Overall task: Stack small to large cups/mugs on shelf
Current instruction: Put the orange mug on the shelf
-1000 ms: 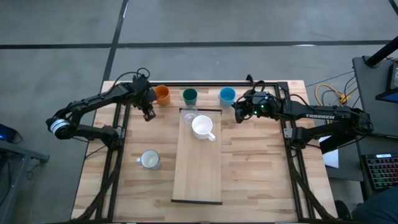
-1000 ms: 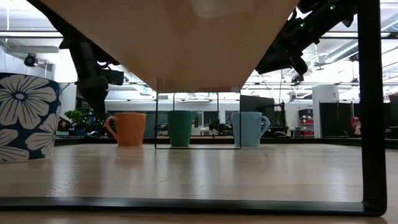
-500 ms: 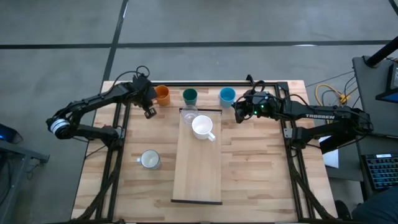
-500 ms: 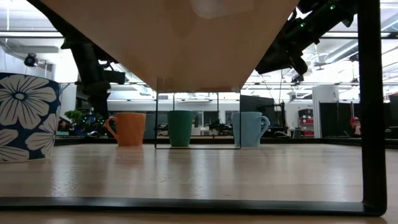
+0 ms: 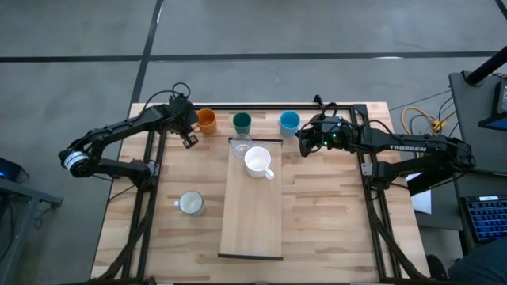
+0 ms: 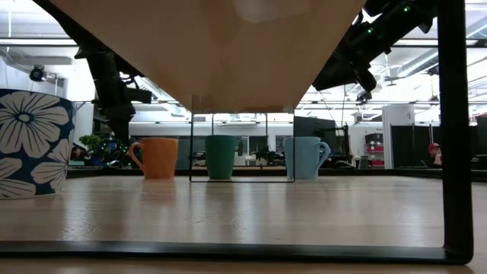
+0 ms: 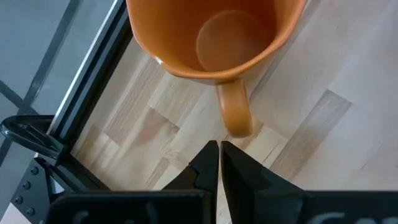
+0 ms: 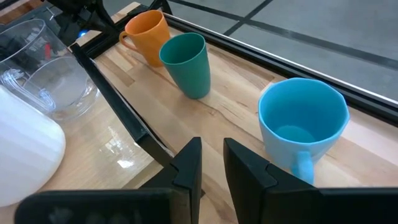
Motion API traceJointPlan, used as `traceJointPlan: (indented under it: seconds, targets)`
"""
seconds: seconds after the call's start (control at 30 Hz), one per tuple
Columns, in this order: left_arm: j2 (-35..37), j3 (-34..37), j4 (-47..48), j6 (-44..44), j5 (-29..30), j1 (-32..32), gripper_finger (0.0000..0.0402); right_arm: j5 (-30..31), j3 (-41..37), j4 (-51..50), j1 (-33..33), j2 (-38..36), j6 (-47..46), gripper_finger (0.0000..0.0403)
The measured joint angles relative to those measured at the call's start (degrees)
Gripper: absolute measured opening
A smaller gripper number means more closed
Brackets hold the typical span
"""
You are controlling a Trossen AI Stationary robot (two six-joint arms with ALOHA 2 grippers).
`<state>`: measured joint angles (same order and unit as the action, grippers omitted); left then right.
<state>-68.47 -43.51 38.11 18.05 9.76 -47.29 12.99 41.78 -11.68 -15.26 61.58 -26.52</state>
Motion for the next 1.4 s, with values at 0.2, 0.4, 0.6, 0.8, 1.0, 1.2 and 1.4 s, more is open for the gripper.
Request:
traceJointPlan:
  seconds: [0.2, 0.4, 0.6, 0.8, 1.0, 1.2, 1.4]
  targets:
    - [-0.1, 0.0, -0.6, -1.2, 1.1, 0.0, 0.0004, 0.0, 0.0, 0.0, 0.0, 0.0, 0.0, 0.0061]
    - [-0.1, 0.0, 0.5, -1.4, 1.1, 0.0, 0.0004, 0.0, 0.0, 0.0, 0.0, 0.0, 0.0, 0.0061]
    - [-0.1, 0.0, 0.4, 1.3, -4.0, 0.0, 0.0004, 0.0, 0.0, 0.0, 0.0, 0.0, 0.0, 0.0061]
    - [-0.1, 0.0, 0.6, 9.1, -7.9, 0.0, 0.0004, 0.0, 0.0, 0.0, 0.0, 0.0, 0.0, 0.0061]
    - [-0.1, 0.0, 0.4, 12.8, -9.8, 0.0, 0.0004, -0.1, 0.0, 0.0, 0.0, 0.0, 0.0, 0.0061]
    - [-0.1, 0.0, 0.3, 12.8, -10.0, 0.0, 0.0004, -0.1, 0.0, 0.0, 0.0, 0.0, 0.0, 0.0061]
    - [0.0, 0.0, 2.0, 7.4, -10.3, 0.0, 0.0004, -0.2, 0.0, 0.0, 0.0, 0.0, 0.0, 0.0061]
